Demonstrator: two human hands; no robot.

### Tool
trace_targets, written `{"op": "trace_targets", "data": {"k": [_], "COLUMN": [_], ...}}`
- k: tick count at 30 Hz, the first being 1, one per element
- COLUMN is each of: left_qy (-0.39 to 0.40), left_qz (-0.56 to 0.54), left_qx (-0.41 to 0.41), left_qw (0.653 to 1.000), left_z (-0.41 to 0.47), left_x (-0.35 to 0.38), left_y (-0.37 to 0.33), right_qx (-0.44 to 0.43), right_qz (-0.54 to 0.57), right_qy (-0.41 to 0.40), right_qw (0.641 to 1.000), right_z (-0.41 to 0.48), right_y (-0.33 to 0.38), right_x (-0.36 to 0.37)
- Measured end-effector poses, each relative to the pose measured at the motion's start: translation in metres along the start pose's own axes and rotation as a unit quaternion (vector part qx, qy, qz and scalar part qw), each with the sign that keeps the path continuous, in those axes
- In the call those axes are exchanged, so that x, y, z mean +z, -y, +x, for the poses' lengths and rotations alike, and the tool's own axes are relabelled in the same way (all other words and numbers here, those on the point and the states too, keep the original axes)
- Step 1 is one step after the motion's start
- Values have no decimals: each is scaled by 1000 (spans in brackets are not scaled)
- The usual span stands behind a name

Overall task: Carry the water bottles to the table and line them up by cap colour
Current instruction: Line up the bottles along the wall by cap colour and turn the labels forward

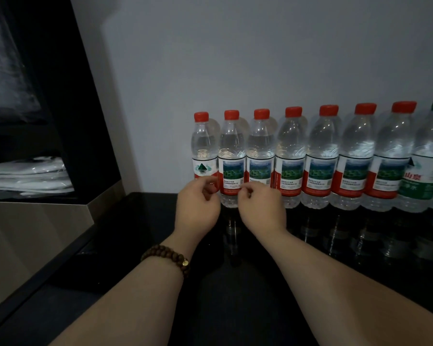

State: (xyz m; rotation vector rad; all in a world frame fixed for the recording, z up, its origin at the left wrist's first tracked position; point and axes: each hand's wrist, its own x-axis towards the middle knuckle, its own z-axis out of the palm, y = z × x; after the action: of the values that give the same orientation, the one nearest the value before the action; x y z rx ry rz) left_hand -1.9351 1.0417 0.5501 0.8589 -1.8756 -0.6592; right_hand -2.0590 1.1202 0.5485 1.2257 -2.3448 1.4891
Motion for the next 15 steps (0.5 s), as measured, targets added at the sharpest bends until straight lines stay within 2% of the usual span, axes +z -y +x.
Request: {"op": "trace_targets", "data": {"k": [4,9,15], "left_qy": [78,99,202], "left_qz": [-21,-27,-14], "left_qx": [9,-16,-26], "left_qw": [997,995,979], "left_z": [-3,-1,0], "left_x": [4,3,4], "left_y": [2,7,12], "right_qx": [0,-19,-28], "right_qz": [11,13,0], "right_qy": [3,4,25], "right_qw": [1000,1000,999], "right_z": [0,2,2], "right_y": [1,1,0], "right_x": [-1,1,2]}}
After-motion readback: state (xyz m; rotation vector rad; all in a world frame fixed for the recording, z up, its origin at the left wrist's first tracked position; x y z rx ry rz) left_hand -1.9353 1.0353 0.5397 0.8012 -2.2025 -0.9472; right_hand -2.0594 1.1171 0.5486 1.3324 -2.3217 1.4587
